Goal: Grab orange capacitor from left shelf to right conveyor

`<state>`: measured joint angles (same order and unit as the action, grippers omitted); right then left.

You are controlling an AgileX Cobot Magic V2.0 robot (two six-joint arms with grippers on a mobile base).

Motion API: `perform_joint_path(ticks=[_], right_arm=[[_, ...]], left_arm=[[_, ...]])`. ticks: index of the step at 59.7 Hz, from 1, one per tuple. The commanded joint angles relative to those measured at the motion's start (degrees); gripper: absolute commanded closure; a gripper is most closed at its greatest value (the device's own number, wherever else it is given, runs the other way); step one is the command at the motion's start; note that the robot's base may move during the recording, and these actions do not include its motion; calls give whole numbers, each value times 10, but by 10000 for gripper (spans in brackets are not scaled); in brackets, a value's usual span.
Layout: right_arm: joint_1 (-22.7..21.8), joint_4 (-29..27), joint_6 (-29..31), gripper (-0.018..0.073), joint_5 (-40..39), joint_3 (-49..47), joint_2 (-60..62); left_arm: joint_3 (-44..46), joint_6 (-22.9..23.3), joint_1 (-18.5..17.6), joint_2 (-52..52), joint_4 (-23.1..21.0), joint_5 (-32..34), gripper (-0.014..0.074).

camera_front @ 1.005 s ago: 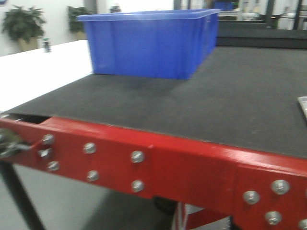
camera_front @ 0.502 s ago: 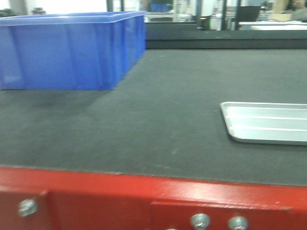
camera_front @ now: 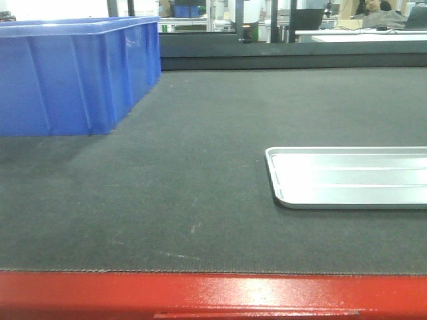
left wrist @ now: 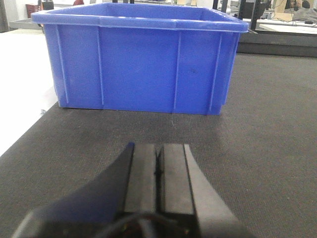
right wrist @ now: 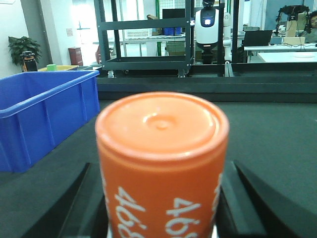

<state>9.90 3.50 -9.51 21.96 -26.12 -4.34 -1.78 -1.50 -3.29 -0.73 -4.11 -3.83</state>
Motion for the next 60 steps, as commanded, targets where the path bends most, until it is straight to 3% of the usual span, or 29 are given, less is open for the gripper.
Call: perform_joint_path(ticks=[1,35,60], right_arm=[[-4,4,1,453,-52,-16,-7],[-4,4,1,453,-69,-17,-18],[-3,5,1,453,-243,-61,-325]], left_arm=[[2,1,1,-7,-1,52,723],[2,1,1,-7,-1,52,723],[2,1,1,-7,-1,52,723]])
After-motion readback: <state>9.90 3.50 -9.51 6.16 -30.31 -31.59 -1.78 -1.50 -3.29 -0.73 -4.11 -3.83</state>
